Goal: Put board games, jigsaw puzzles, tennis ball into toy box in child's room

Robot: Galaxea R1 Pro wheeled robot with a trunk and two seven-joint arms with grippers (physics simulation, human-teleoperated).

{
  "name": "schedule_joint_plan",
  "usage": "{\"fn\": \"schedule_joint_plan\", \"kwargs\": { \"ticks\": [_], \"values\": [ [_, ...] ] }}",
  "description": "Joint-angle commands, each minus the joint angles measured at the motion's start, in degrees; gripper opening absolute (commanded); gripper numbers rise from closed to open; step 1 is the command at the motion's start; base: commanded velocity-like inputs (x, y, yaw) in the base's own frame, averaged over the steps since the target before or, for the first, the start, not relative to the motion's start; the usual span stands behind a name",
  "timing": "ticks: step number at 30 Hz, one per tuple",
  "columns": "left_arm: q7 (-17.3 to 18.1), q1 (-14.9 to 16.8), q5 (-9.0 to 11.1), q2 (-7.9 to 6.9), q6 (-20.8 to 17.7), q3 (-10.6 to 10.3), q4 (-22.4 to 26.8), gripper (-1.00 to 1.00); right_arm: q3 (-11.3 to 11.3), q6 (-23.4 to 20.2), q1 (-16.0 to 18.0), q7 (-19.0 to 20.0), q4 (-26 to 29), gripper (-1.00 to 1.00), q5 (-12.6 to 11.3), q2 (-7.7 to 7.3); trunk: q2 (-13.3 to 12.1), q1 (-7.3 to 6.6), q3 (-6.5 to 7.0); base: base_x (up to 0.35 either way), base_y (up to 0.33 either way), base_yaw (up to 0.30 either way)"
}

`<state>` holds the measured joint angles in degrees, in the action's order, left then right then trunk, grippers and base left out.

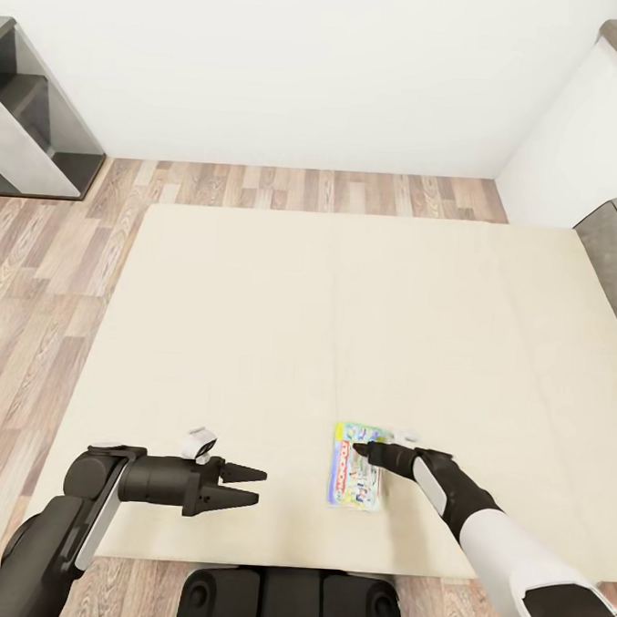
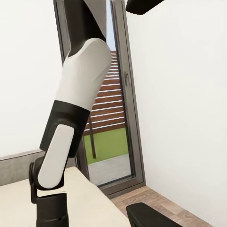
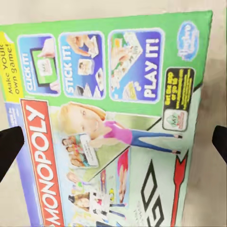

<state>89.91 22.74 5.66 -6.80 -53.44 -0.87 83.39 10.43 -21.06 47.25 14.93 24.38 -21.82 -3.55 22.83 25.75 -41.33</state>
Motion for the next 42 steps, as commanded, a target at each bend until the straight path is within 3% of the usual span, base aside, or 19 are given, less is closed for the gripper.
{"fn": "schedule_joint_plan", "kwargs": {
  "ticks": [1, 11, 23, 42],
  "values": [
    [0.09, 0.02, 0.14, -0.05, -0.61, -0.09, 0.01, 1.0, 0.24, -0.25, 0.06, 0.01, 0.07, 1.0, -0.21, 0.09, 0.09, 0.03, -0.06, 0.0, 0.0, 0.0],
    [0.09, 0.02, 0.14, -0.05, -0.61, -0.07, 0.01, 1.0, 0.35, -0.38, 0.28, -0.01, 0.08, 1.0, 0.01, 1.37, 0.09, 0.03, -0.06, 0.0, 0.0, 0.0],
    [0.09, 0.02, 0.14, -0.05, -0.61, -0.05, -0.14, 1.0, 0.95, 0.03, 0.22, 0.01, -0.21, 1.0, -0.12, 0.61, 0.09, 0.03, -0.06, 0.0, 0.0, 0.0],
    [0.09, 0.01, 0.14, -0.08, -0.61, -0.01, -0.16, 1.0, 1.15, -0.09, 0.22, -0.07, -0.47, 1.0, -0.07, 1.32, 0.09, 0.03, -0.91, 0.0, 0.0, 0.0]
  ]
}}
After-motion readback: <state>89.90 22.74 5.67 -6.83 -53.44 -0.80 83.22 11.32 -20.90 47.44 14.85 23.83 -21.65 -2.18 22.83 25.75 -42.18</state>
